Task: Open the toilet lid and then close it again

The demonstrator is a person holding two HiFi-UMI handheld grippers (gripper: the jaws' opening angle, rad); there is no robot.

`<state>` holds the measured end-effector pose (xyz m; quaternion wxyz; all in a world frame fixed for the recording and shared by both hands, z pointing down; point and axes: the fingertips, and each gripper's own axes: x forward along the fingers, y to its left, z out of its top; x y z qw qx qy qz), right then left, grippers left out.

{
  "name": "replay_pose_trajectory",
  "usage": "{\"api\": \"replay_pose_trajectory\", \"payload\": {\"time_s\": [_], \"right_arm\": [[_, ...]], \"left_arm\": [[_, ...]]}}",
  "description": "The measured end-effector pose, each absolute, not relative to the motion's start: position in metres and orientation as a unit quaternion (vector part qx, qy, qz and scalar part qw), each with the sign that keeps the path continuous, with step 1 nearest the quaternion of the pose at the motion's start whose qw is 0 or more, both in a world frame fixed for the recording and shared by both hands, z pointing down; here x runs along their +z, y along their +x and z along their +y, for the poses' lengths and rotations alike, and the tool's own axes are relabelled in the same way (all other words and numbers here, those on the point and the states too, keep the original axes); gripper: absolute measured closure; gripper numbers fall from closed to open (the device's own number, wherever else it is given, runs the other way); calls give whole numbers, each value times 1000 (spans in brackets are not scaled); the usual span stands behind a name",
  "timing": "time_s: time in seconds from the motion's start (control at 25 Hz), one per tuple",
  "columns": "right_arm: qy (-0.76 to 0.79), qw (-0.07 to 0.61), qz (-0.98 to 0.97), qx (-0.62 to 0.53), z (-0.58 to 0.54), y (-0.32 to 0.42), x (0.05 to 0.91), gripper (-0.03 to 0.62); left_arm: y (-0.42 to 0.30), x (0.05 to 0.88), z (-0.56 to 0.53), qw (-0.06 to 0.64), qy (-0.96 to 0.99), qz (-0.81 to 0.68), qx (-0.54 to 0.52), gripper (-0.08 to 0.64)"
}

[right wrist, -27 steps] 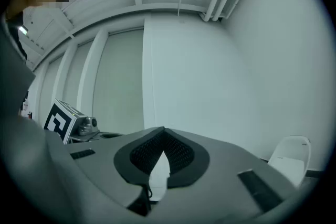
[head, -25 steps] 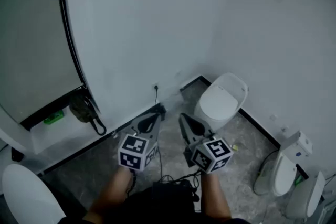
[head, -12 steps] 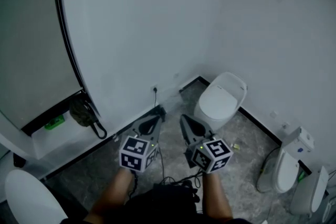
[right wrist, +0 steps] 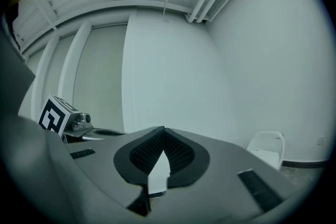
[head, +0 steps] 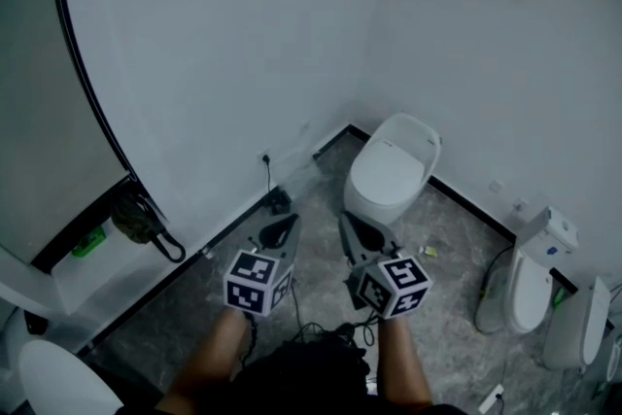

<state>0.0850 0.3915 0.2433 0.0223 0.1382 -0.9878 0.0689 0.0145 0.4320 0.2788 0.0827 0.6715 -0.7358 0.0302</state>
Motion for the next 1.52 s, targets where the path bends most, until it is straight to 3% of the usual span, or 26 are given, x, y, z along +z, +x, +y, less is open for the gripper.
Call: {"api": "replay_pose_trajectory", "payload": {"time_s": [1.52], "right_arm": [[257, 18, -965, 53, 82, 183, 236, 581]], "left_arm": [[68, 242, 123, 53, 710, -699, 67, 552]]}}
